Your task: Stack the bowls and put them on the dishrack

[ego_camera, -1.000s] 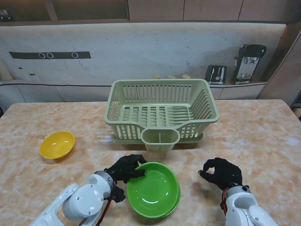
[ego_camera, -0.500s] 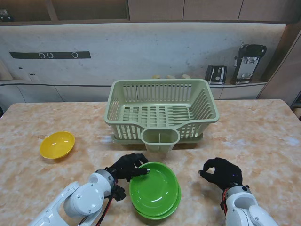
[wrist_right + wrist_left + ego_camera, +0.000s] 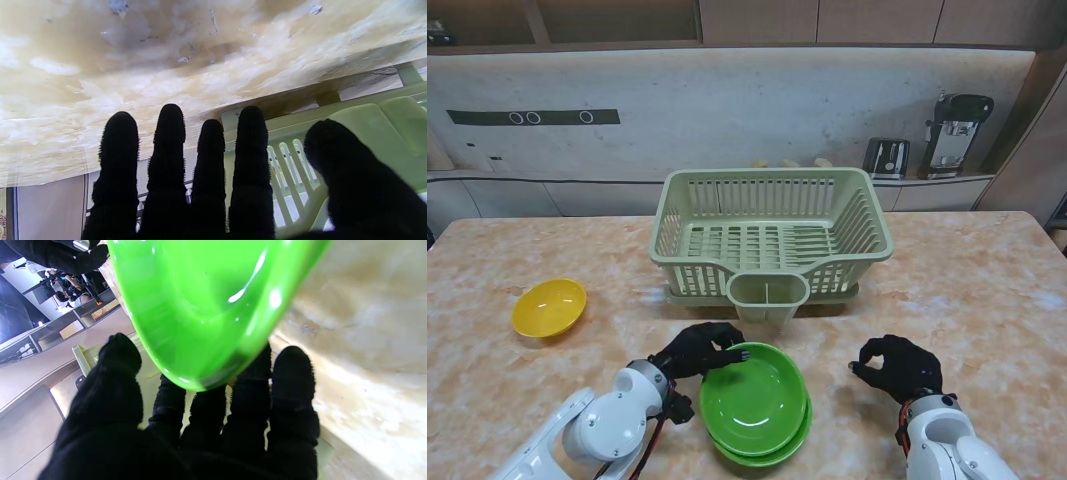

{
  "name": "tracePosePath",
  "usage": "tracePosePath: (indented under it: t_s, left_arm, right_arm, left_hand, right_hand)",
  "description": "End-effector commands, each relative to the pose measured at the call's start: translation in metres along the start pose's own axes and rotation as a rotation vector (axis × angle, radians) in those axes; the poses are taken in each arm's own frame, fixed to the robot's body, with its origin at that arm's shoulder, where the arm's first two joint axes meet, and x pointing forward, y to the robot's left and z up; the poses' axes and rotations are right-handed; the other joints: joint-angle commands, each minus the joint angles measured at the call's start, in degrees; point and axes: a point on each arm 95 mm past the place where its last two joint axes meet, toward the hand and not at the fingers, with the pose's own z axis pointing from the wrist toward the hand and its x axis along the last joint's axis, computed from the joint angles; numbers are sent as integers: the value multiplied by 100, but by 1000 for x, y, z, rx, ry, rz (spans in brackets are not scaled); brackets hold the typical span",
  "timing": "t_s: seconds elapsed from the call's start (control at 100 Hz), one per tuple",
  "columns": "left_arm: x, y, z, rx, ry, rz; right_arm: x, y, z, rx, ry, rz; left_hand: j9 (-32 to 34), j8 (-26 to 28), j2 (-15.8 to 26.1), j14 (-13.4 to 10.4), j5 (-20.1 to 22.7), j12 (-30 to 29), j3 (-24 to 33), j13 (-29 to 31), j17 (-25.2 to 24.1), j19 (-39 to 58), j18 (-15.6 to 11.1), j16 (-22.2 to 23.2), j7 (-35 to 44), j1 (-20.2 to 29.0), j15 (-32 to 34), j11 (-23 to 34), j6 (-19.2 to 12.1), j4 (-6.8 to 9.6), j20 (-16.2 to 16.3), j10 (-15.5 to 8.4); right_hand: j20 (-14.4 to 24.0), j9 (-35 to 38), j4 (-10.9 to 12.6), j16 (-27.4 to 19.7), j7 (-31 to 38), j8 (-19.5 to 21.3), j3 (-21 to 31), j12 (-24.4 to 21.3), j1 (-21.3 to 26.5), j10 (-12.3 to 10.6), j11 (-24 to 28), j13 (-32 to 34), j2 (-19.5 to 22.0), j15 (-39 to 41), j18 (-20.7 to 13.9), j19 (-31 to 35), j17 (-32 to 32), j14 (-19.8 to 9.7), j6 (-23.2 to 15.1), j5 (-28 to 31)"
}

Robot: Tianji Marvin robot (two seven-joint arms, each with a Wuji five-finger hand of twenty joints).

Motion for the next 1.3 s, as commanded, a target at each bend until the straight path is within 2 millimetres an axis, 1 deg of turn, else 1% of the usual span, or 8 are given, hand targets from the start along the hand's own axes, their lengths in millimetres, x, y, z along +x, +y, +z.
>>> tracePosePath:
  t_s: [0.0, 0.15, 0.24, 0.5, 0.62, 0.89, 1.02, 1.29]
  left_arm:
    - [2, 2, -3, -5, 8, 3]
    - [3, -2, -8, 23, 19, 37]
    - [3, -4, -11, 41, 23, 70]
    - [4, -11, -20, 96, 32, 124]
    - [3, -14, -24, 127, 28, 148]
    - [-6, -29, -44, 209, -4, 248]
    - [-14, -38, -58, 253, -41, 310]
    - [-34, -66, -83, 360, -157, 548]
  right_arm:
    - [1, -6, -3, 24, -1, 7]
    - [1, -6, -3, 26, -1, 7]
    - [1, -6, -3, 25, -1, 7]
    - [0, -6, -4, 19, -3, 6]
    - [0, -6, -4, 19, -4, 5]
    - [0, -5, -4, 18, -4, 5]
    - [0, -5, -4, 21, -4, 4]
    - [0, -5, -4, 20, -4, 0]
  left_hand:
    - [-213, -177, 210, 82, -34, -171, -237, -182, -185, -104, 190, -133, -118, -121, -138, -138, -40, 198, 171, -72]
    - [-352, -345, 371, 177, 67, -446, -562, -642, -944, -554, 579, -390, -335, -86, -594, -467, -177, 209, 393, -112]
    - [-398, -444, 435, 211, 160, -617, -688, -801, -1249, -758, 712, -535, -443, -81, -818, -665, -259, 203, 474, -120]
    - [-248, -590, 534, 205, 454, -846, -831, -858, -1496, -981, 825, -762, -523, -78, -1072, -844, -297, 172, 551, -244]
    - [-200, -612, 508, 200, 476, -867, -835, -819, -1506, -991, 802, -793, -521, -53, -1079, -837, -296, 163, 564, -253]
    - [-116, -633, 389, 103, 481, -855, -823, -733, -1409, -957, 365, -811, -470, 58, -990, -764, -288, 148, 576, -295]
    - [-130, -643, 359, 60, 454, -857, -813, -743, -1378, -974, 268, -836, -477, 87, -1014, -774, -278, 153, 553, -308]
    - [-207, -647, 427, -29, 365, -846, -801, -777, -1358, -1042, 139, -878, -512, 78, -1086, -803, -221, 163, 487, -355]
  right_hand:
    - [86, 131, -13, -60, 80, -35, -83, -21, 63, -139, -48, -55, -1, -44, -43, 5, -23, 35, -81, 80]
    - [85, 134, -13, -61, 79, -33, -92, -20, 62, -143, -48, -60, -2, -48, -37, 3, -24, 24, -90, 83]
    - [85, 134, -13, -61, 80, -31, -92, -20, 63, -138, -50, -60, 4, -49, -38, 3, -27, 32, -91, 86]
    - [87, 134, -10, -60, 80, -29, -92, -19, 74, -137, -52, -55, -1, -49, -39, 7, -21, 36, -92, 88]
    - [86, 144, -14, -60, 89, -26, -98, -17, 67, -141, -50, -51, -2, -47, -37, 5, -28, 36, -95, 100]
    - [87, 148, -14, -60, 92, -27, -99, -17, 72, -139, -53, -50, -5, -49, -31, 5, -30, 31, -106, 98]
    - [89, 150, -14, -60, 94, -28, -102, -15, 65, -147, -52, -52, 0, -49, -34, 12, -18, 34, -103, 99]
    - [87, 148, -14, -61, 97, -28, -110, -16, 69, -146, -57, -56, 5, -55, -33, 5, -31, 35, -109, 96]
